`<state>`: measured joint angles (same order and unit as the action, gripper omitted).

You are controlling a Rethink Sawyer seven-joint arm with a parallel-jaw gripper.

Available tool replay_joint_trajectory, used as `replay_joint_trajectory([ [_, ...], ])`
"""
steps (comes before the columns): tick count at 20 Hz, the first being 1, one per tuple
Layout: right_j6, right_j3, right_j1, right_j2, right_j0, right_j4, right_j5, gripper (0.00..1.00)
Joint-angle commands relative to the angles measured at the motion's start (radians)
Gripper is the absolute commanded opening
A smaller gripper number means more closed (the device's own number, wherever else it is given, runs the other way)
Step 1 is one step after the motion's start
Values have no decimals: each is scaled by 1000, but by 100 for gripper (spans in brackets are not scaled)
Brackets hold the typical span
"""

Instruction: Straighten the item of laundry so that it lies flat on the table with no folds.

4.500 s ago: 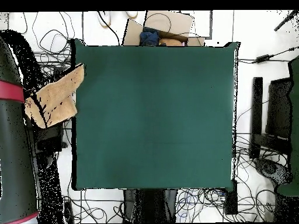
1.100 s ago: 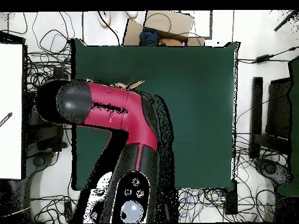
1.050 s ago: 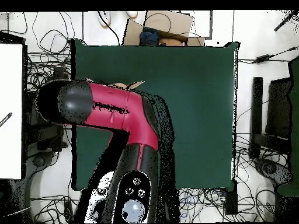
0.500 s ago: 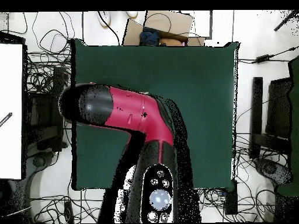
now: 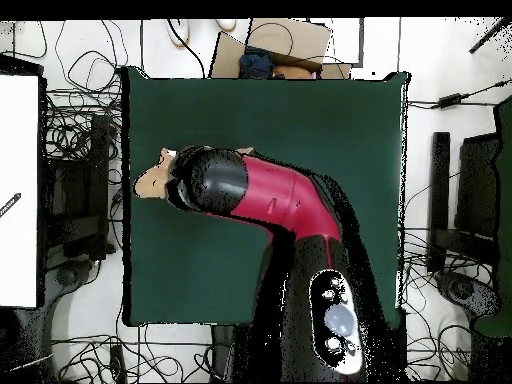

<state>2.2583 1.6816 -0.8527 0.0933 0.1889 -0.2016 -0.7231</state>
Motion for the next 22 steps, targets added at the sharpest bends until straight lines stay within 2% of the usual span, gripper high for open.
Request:
replay_joint_trajectory([
  [1, -265, 189, 7, 210, 127, 47, 103, 0],
  [13, -324, 216, 91, 342, 289, 134, 176, 0],
  [22, -365, 166, 169, 419, 401, 229, 141, 0],
])
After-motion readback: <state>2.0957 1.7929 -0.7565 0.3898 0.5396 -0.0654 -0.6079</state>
